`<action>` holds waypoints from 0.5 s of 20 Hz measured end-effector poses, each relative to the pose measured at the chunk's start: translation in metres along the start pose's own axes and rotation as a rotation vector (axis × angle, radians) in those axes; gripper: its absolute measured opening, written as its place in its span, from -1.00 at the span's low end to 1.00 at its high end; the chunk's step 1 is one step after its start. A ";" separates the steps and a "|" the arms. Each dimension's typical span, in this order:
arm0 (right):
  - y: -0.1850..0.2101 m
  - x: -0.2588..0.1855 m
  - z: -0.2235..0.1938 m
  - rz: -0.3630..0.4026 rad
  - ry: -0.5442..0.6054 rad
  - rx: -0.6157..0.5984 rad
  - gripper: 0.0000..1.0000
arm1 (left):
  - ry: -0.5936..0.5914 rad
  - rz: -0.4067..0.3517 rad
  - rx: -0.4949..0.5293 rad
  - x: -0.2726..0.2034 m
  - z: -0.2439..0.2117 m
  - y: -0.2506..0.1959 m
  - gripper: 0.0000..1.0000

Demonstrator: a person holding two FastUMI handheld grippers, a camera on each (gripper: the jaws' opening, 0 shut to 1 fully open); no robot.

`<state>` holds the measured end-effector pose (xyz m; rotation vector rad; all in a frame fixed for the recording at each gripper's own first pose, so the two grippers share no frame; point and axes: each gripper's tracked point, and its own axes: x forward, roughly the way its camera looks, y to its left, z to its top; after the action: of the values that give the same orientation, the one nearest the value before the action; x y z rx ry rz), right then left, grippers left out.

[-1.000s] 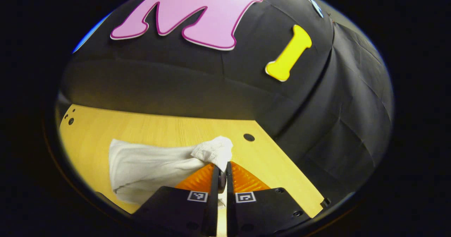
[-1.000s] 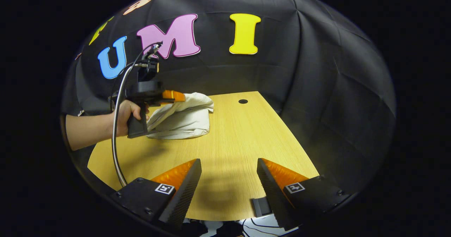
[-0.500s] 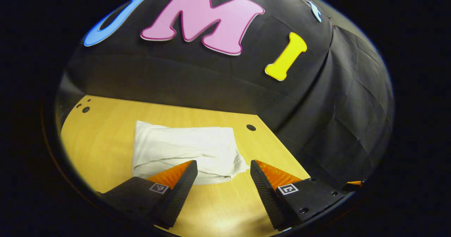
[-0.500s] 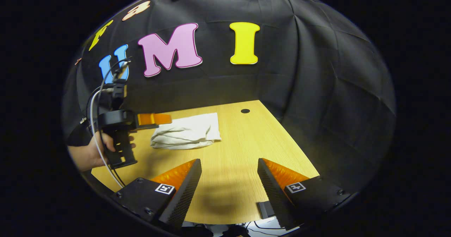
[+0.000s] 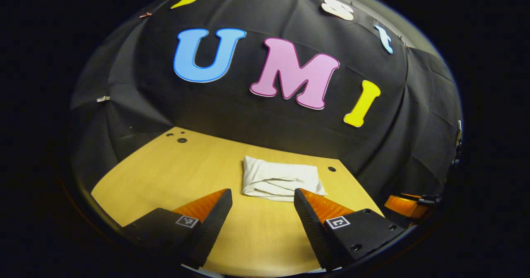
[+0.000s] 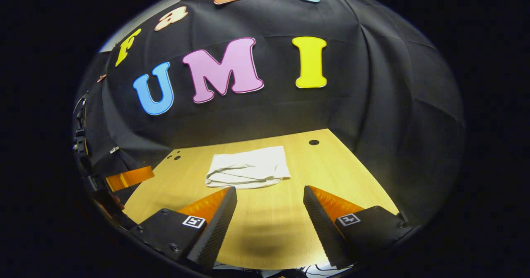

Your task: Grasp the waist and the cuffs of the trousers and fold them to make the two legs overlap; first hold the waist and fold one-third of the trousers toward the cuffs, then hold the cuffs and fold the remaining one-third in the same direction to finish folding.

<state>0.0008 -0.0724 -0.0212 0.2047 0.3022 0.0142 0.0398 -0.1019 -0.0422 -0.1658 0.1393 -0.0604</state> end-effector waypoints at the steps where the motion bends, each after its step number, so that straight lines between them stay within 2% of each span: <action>1: 0.010 0.001 0.001 0.017 0.000 -0.009 0.98 | -0.005 0.026 -0.017 -0.010 0.001 0.010 0.92; 4: 0.035 -0.005 -0.003 0.059 0.010 -0.026 0.98 | -0.021 0.056 -0.049 -0.035 0.002 0.030 0.91; 10: 0.054 -0.016 -0.017 0.034 0.021 -0.052 0.98 | 0.029 0.033 0.057 -0.050 -0.014 0.036 0.92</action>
<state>-0.0183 -0.0166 -0.0219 0.1583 0.3190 0.0574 -0.0099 -0.0650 -0.0554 -0.1060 0.1686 -0.0341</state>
